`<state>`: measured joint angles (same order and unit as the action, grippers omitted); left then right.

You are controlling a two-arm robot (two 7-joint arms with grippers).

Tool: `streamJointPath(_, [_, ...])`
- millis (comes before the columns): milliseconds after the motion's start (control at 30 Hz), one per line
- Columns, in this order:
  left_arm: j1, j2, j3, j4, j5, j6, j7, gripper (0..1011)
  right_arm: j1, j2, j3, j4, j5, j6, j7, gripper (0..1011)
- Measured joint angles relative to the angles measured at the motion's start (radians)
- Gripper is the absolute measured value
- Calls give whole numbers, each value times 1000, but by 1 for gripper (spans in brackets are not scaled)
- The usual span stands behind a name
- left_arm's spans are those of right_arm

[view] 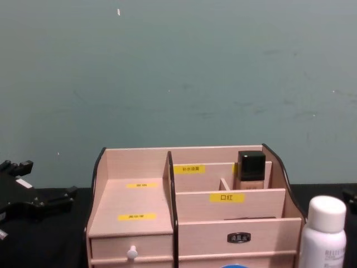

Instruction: Pick up the facial cleanser and watermelon frost from the table and place them into the tiered storage box.

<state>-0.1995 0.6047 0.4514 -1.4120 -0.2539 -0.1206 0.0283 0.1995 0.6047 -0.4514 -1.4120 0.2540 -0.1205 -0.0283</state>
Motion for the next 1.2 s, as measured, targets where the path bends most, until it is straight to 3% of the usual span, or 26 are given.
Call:
streamJointPath(1033, [0,0,0,0,0,0,0,1010,0,0,0,0,0,0,0,1002])
streamJointPath(1200, [0,0,0,0,0,0,0,1010,-19,0,30,-4,38,-3,46,1002])
